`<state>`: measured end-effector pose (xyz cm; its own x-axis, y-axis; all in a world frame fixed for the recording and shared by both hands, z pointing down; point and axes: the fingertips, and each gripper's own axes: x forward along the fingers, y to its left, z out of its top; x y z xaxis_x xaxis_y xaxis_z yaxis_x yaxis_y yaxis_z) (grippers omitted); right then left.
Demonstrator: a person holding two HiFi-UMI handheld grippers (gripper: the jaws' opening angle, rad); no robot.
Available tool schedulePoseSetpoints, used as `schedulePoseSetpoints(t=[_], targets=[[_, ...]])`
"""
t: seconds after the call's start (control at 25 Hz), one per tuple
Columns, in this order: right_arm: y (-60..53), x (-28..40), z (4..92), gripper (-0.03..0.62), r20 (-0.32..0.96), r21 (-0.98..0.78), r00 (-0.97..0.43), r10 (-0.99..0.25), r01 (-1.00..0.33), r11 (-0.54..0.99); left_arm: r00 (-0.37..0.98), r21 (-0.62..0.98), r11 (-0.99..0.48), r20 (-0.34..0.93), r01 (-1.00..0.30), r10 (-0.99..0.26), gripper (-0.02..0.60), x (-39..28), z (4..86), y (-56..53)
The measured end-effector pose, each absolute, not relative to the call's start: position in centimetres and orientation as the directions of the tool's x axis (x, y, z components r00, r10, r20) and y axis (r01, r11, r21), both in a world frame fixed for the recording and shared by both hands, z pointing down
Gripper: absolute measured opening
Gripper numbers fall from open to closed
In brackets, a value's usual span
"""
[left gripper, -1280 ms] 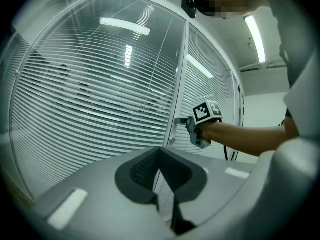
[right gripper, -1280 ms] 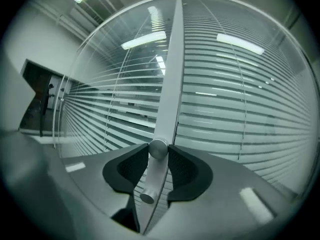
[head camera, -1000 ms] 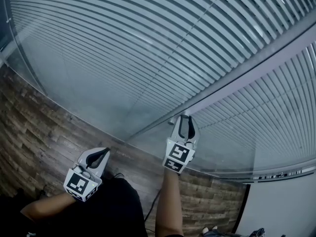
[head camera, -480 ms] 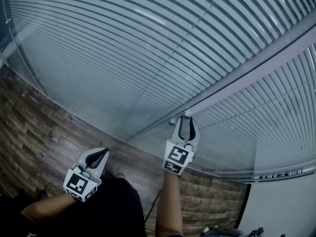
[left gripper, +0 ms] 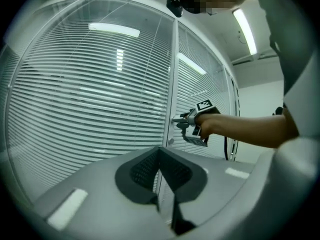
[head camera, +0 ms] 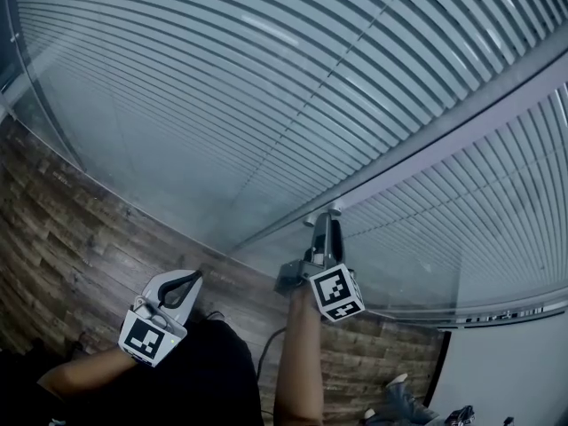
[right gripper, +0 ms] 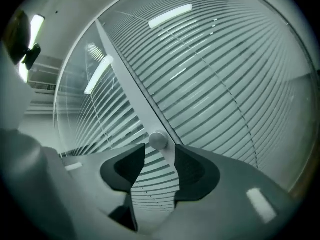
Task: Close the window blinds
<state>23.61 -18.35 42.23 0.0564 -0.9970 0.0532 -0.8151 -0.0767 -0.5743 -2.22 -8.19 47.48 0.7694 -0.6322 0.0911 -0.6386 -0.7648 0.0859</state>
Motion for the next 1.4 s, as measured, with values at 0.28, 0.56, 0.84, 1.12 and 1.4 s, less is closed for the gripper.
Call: schedulePoseSetpoints(t=[0.28,0.56,0.84,1.12,1.4], targets=[[-19.3,23.6,42.5,0.15,0.029,-0.651,0.061,-0.998,-0.756,-0.065,0.754,0.134,-0.742,0.116,-0.657,-0.646,0.002,-2.5,49.6,-8.6],[-19.5,23.9,42.5,0.13,0.061,-0.607,0.071,-0.996,-0.789,-0.093,0.753,0.15,-0.738,0.109,-0.658,-0.649,0.002,-2.7,49.2,-8.9],[-16.8,21.5,41.4,0.13,0.103,-0.329,0.094,-0.99,-0.936,-0.124,0.76,0.146,-0.747,0.097,-0.649,-0.642,0.002,-4.8,49.1,-6.4],[-17.7,22.6,41.0,0.132,0.157,-0.01,0.124,-0.98,-0.992,-0.127,0.758,0.164,-0.741,0.109,-0.651,-0.643,0.002,-3.4,48.6,-7.6],[-19.4,23.2,41.2,0.133,0.184,0.238,0.132,-0.974,-0.967,-0.086,0.748,0.166,-0.73,0.135,-0.663,-0.65,0.002,-3.0,49.1,-9.3]])
